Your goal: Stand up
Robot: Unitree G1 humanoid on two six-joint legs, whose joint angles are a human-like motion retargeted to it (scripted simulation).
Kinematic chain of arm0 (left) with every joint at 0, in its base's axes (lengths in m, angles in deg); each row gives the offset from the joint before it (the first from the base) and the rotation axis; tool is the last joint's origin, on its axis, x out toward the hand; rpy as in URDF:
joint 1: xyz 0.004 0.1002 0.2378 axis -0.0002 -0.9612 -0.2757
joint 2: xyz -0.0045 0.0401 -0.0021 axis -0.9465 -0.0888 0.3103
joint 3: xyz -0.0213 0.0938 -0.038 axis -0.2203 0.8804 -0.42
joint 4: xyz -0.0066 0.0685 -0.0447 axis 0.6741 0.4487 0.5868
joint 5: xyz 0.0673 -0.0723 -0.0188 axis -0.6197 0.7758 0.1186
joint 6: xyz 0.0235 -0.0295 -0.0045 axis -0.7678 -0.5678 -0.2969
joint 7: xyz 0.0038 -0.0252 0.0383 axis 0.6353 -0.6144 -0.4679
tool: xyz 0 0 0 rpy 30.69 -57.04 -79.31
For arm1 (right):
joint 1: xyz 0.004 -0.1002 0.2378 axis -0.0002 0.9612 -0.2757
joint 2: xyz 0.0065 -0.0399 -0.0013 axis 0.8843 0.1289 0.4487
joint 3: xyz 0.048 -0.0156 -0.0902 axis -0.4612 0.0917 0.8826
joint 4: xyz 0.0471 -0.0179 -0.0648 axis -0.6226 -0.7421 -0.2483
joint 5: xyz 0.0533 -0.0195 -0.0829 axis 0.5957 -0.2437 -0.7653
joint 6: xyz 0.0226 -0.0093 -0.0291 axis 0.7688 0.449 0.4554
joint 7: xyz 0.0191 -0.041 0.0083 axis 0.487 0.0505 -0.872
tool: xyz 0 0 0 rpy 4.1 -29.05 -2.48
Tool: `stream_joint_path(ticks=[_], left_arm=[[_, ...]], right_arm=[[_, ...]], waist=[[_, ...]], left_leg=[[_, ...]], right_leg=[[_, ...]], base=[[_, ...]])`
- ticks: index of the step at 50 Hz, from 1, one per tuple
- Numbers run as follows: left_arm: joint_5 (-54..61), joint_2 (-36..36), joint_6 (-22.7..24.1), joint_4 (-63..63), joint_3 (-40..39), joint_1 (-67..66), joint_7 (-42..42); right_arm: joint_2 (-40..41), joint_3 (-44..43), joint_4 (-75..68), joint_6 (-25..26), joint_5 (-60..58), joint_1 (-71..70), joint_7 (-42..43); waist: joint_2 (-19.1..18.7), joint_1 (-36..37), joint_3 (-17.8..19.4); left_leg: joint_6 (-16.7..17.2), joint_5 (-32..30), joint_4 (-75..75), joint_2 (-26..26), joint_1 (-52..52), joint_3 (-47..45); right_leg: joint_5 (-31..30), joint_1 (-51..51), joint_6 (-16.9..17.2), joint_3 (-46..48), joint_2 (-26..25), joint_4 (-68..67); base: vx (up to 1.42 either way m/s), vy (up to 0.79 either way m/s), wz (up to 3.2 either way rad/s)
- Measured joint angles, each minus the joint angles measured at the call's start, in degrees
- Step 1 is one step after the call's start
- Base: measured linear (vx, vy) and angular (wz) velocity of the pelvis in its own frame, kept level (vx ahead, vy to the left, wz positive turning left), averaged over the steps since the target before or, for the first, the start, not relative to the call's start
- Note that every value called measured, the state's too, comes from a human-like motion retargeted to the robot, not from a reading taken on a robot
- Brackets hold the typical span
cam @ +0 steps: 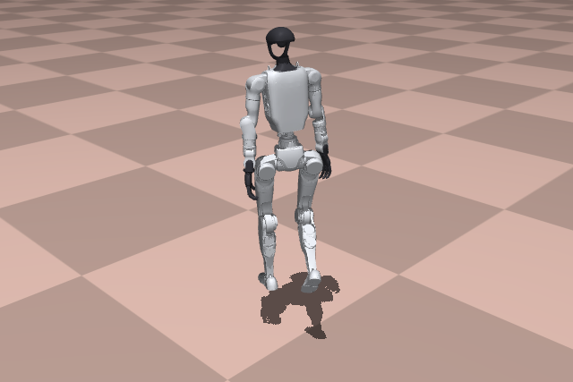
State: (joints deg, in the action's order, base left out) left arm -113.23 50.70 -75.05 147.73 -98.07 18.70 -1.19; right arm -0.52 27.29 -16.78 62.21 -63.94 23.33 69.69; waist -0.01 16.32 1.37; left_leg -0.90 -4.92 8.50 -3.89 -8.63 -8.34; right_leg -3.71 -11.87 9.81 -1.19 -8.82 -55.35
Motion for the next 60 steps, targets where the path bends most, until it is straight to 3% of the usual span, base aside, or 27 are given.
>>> stream_joint_path(ticks=[5, 8, 10, 12, 13, 15, 17, 18, 20, 23, 25, 27, 29, 30, 32, 34, 35, 40, 44, 47, 49, 51, 55, 58, 60], left_arm=[[-5.89, 4.41, 6.36, -13.32, 9.05, 13.23, 10.34], [-6.86, 8.12, 13.17, -23.53, 15.11, 19.12, 17.56], [-5.99, 9.65, 18.02, -28.7, 19.61, 22.05, 20.03], [-5.56, 10.89, 22.14, -32.49, 23.43, 23.72, 20.22], [-5.44, 11.45, 24.02, -34.18, 25.17, 24.25, 19.95], [-5.39, 12.27, 27.28, -36.48, 28.1, 25.13, 18.75], [-5.84, 12.25, 29.44, -36.71, 30.37, 24.74, 16.8], [-6.38, 11.97, 30.17, -36.54, 31.04, 24.19, 15.86], [-9.19, 10.85, 30.66, -34.25, 31.27, 23.14, 12.92], [-14.23, 9.03, 26.83, -27.63, 31.48, 20.43, 9.34], [-17.21, 8.2, 21.19, -22.45, 30.71, 18.47, 7.94], [-18.6, 6.89, 13.67, -16.98, 27.24, 17.2, 8.67], [-18.06, 4.1, 7.09, -10.67, 22.98, 16.04, 10.06], [-17.25, 2.35, 4.45, -7.57, 21.1, 15.2, 10.76], [-14.54, -0.76, 1.58, -3.59, 17.67, 12.9, 11.03], [-11.73, -3.35, 1.31, -1.34, 14.31, 10.98, 9.66], [-10.02, -4.66, 1.87, -0.33, 12.9, 10.2, 8.49], [-1.58, -8.31, 6.71, 0.0, 9.05, 5.46, 1.48], [0.97, -8.98, 7.55, 0.0, 6.69, 2.76, -2.43], [1.82, -7.93, 7.08, 0.0, 4.87, 0.98, -3.28], [1.83, -6.4, 6.43, 0.0, 3.66, -0.12, -2.72], [1.42, -4.71, 5.69, 0.0, 2.33, -1.13, -1.66], [-0.18, -1.95, 4.6, 0.0, 0.09, -2.65, 0.15], [-1.34, -0.51, 4.11, 0.0, 0.6, -3.19, -0.11], [-1.56, 0.53, 3.39, 0.0, 0.67, -3.52, -0.63]], right_arm=[[-1.25, -5.81, -2.73, 0.61, 3.96, 8.47, -0.84], [-1.4, -7.63, -4.09, 1.59, 7.39, 12.55, -2.6], [-0.98, -8.98, -4.09, 2.89, 8.44, 14.74, -3.71], [-0.44, -9.74, -4.09, 3.47, 8.95, 16.4, -4.45], [-0.2, -9.93, -4.09, 3.49, 9.21, 16.95, -4.81], [-0.13, -10.02, -4.09, 3.17, 9.61, 17.3, -5.36], [-0.23, -9.8, -4.09, 2.46, 9.33, 17.63, -5.03], [-0.28, -9.53, -4.09, 2.09, 9.01, 17.57, -4.82], [-0.47, -9.1, -4.08, 1.69, 8.4, 16.65, -4.65], [-0.26, -10.53, -2.33, 1.67, 7.73, 15.88, -5.12], [-0.37, -11.77, -0.58, 1.04, 7.84, 14.89, -5.57], [-1.65, -11.68, 1.18, 0.61, 8.36, 12.82, -5.33], [-3.49, -11.01, 2.9, 0.36, 8.04, 10.72, -4.38], [-4.32, -10.59, 3.75, 0.21, 7.62, 9.95, -3.75], [-5.77, -9.79, 5.28, 0.13, 6.54, 8.84, -2.87], [-7.54, -9.11, 6.42, 0.26, 5.55, 7.34, -2.37], [-8.45, -8.76, 6.87, 0.4, 5.03, 6.48, -2.11], [-10.72, -7.58, 8.63, 0.15, 3.21, 4.99, -0.85], [-10.1, -7.73, 8.24, -0.33, 3.52, 5.7, -0.6], [-8.68, -8.3, 6.68, 0.0, 3.84, 5.99, -1.3], [-7.51, -8.71, 5.58, 0.15, 4.02, 6.28, -2.27], [-6.21, -8.65, 4.71, 0.31, 4.3, 6.7, -3.35], [-2.49, -7.26, 3.99, 0.51, 5.17, 7.29, -3.53], [-0.08, -6.02, 3.57, -0.17, 5.88, 7.06, -3.74], [0.79, -4.76, 3.88, -0.69, 5.1, 6.64, -4.54]], waist=[[-2.28, -4.18, -1.45], [-1.3, -5.77, -1.34], [-0.02, -6.45, -0.61], [1.68, -7.33, 0.6], [2.46, -7.79, 1.43], [3.49, -8.39, 3.22], [4.39, -9.1, 4.6], [4.59, -8.8, 4.64], [3.38, -6.94, 2.57], [3.88, -5.41, 1.04], [4.09, -3.09, 1.02], [3.73, -2.62, 1.77], [4.06, -3.28, 1.81], [4.43, -4.06, 1.52], [5.34, -5.01, 1.0], [5.43, -4.38, 1.11], [5.19, -4.1, 1.21], [3.81, -3.23, 0.38], [1.45, -2.67, -0.96], [-0.59, -3.74, -1.9], [-1.15, -5.14, -2.57], [-1.26, -5.66, -3.18], [0.29, -2.54, -3.13], [1.64, -0.28, -2.43], [2.08, -0.08, -2.61]], left_leg=[[0.41, 1.83, -0.36, -0.14, 4.76, 6.16], [0.27, 2.88, -0.2, 1.88, 7.61, 11.01], [0.09, 3.5, 0.23, 3.93, 9.56, 14.68], [0.08, 3.95, 0.87, 6.42, 11.94, 18.83], [0.1, 3.93, 1.2, 7.63, 13.31, 21.09], [0.49, 3.78, 1.94, 9.5, 16.02, 25.72], [0.59, 3.81, 2.76, 11.47, 18.92, 30.42], [0.53, 3.66, 2.95, 11.93, 19.92, 31.77], [1.13, 3.18, 4.37, 10.48, 18.91, 33.09], [0.19, -0.38, 12.08, 13.61, 16.24, 36.31], [1.11, -5.4, 19.05, 15.67, 13.24, 37.07], [6.04, -10.27, 25.7, 16.8, 9.88, 36.02], [7.72, -12.16, 32.72, 16.47, 4.06, 29.88], [7.3, -12.16, 36.1, 15.42, 0.79, 25.33], [2.74, -8.97, 39.66, 10.54, -3.57, 13.66], [1.37, -6.66, 39.72, 7.73, -5.52, 5.92], [1.81, -6.4, 38.85, 6.37, -5.99, 3.1], [6.57, -3.01, 30.04, 9.23, -8.43, 0.94], [6.93, 0.11, 15.99, 5.44, -5.55, -11.18], [5.13, 2.89, 5.9, 4.35, -2.45, -19.68], [1.09, 3.88, 0.78, 4.74, -0.5, -25.07], [-1.73, 3.9, -2.32, 6.41, 0.59, -23.77], [-0.79, 2.94, -3.02, 7.6, -0.64, -12.86], [-0.76, 2.97, -3.32, 7.82, 0.49, -12.38], [-0.35, 2.54, -3.92, 7.5, 0.85, -10.77]], right_leg=[[5.55, -12.37, -4.14, 1.25, 2.8, -0.47], [6.02, -15.5, -8.14, -0.34, 6.15, 10.08], [4.52, -15.44, -8.12, -4.45, 7.43, 20.64], [3.43, -14.13, -6.91, -11.02, 9.02, 32.41], [3.12, -13.15, -7.98, -16.22, 8.95, 37.72], [0.24, -9.98, -9.33, -34.04, 5.75, 46.89], [-4.4, -7.61, -2.17, -37.7, 7.17, 51.46], [-3.47, -7.02, -1.57, -34.49, 8.11, 52.05], [7.78, -5.85, -7.06, -31.1, 7.07, 47.51], [10.57, -5.41, -10.16, -26.12, 9.34, 45.52], [12.35, -4.4, -10.76, -22.63, 11.61, 44.99], [13.46, -3.3, -11.4, -18.42, 13.01, 44.7], [14.51, -2.19, -11.61, -14.08, 15.28, 45.23], [14.93, -1.65, -11.85, -11.53, 16.62, 45.63], [15.7, -0.57, -12.55, -6.58, 18.88, 46.3], [16.52, 0.1, -13.37, -2.69, 19.59, 46.33], [16.99, 0.43, -13.8, -0.74, 19.7, 46.32], [19.27, 3.92, -16.83, 8.32, 18.73, 48.43], [21.34, 6.95, -17.99, 15.43, 15.95, 49.54], [23.17, 10.22, -18.43, 21.55, 13.42, 50.81], [24.56, 12.6, -18.25, 25.61, 12.4, 51.69], [25.81, 14.31, -18.06, 27.89, 11.37, 51.99], [27.17, 15.52, -16.86, 25.41, 10.4, 50.12], [24.46, 16.31, -14.63, 26.78, 10.62, 46.97], [19.48, 15.92, -12.5, 28.25, 11.12, 43.2]], base=[[0.65, 0.22, 1.86], [0.64, 0.1, 1.78], [0.65, -0.01, 1.8], [0.72, -0.04, 2.0], [0.59, -0.05, 2.09], [0.64, -0.06, 2.11], [0.77, -0.14, 1.96], [0.75, -0.19, 1.41], [0.59, -0.15, 1.2], [0.6, -0.2, 1.75], [0.47, -0.23, 1.64], [0.31, -0.22, 1.97], [0.22, -0.22, 2.18], [0.21, -0.24, 2.44], [0.22, -0.27, 2.3], [0.11, -0.23, 1.81], [0.11, -0.23, 1.61], [0.13, -0.15, 1.68], [0.12, -0.09, 1.78], [0.13, -0.04, 2.05], [0.2, 0.05, 2.2], [0.19, -0.02, 1.68], [0.2, 0.03, 0.62], [0.17, 0.01, 0.84], [0.15, 0.04, 1.11]])
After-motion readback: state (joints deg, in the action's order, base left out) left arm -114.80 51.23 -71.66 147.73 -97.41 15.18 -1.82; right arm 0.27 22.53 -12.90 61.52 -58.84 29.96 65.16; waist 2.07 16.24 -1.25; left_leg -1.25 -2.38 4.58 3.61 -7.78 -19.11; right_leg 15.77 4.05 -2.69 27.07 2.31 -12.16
